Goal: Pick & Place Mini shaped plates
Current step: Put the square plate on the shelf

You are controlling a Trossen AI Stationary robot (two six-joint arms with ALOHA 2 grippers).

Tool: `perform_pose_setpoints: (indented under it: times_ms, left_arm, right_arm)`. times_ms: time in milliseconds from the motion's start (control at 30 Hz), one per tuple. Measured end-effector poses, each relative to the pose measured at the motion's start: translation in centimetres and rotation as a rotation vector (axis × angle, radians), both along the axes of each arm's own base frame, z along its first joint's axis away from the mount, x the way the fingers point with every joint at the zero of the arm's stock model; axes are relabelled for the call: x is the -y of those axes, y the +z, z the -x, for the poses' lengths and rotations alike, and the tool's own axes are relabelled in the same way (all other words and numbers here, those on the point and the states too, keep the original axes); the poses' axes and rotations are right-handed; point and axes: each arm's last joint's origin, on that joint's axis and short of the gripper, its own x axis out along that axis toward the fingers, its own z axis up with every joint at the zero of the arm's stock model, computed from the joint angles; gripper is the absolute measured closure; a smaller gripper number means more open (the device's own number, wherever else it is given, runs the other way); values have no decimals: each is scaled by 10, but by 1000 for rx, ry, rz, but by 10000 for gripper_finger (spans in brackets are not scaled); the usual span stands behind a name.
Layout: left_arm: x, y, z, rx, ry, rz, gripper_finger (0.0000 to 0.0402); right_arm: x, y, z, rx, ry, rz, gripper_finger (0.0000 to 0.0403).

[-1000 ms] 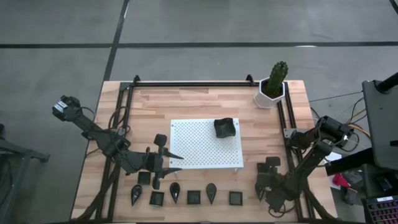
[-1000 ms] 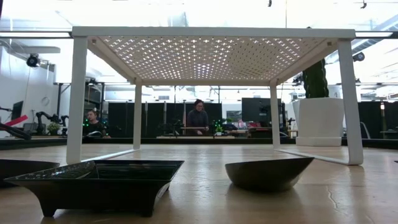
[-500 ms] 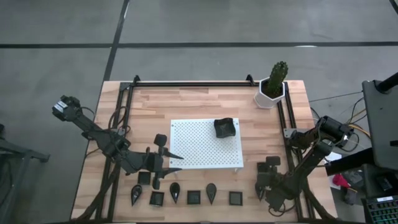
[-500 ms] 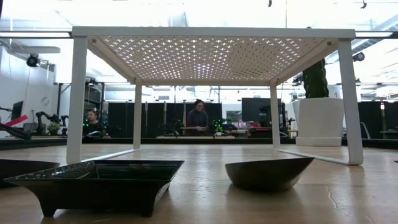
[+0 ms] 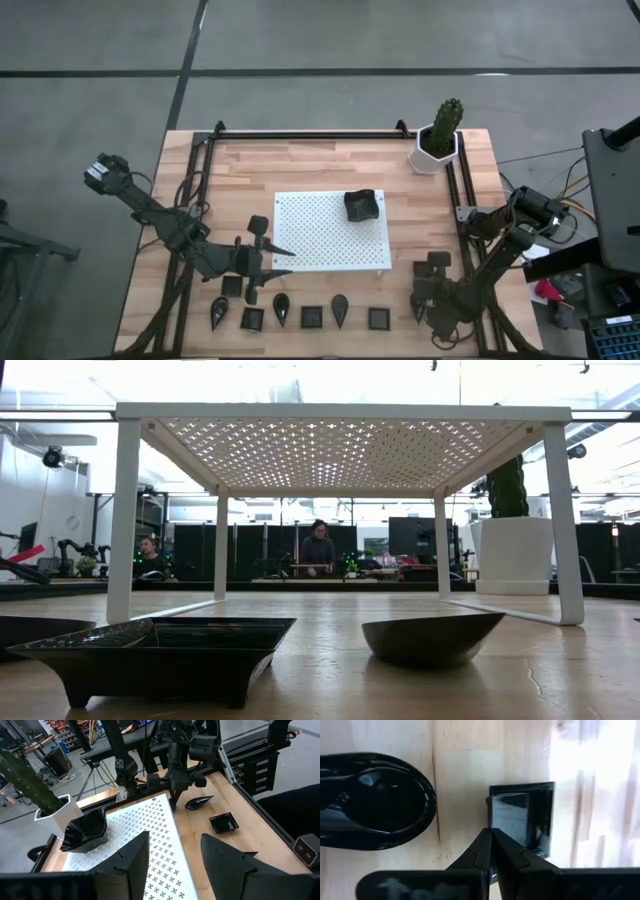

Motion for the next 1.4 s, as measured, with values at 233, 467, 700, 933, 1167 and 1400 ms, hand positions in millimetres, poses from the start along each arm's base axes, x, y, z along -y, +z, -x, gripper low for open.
perform_pose_setpoints:
  times_ms: [233,467,700,933,1167,1400]
  left_arm:
    - [0,0,0,0,0,0,225]
    - [0,0,0,0,0,-1,225]
    - [0,0,0,-1,0,-1,225]
    - [0,0,0,-1,1,1,225]
    - [0,0,0,-1,0,0,225]
    - [0,0,0,-1,0,-1,225]
  right_arm:
    - [-4,28,-6,18,16,98,394]
    - [-6,61,-17,51,37,175,394]
    - [-4,90,-41,74,86,174,394]
    - [-3,122,-61,140,105,142,394]
    - [2,144,-71,175,123,153,394]
    - [14,153,-87,195,135,181,394]
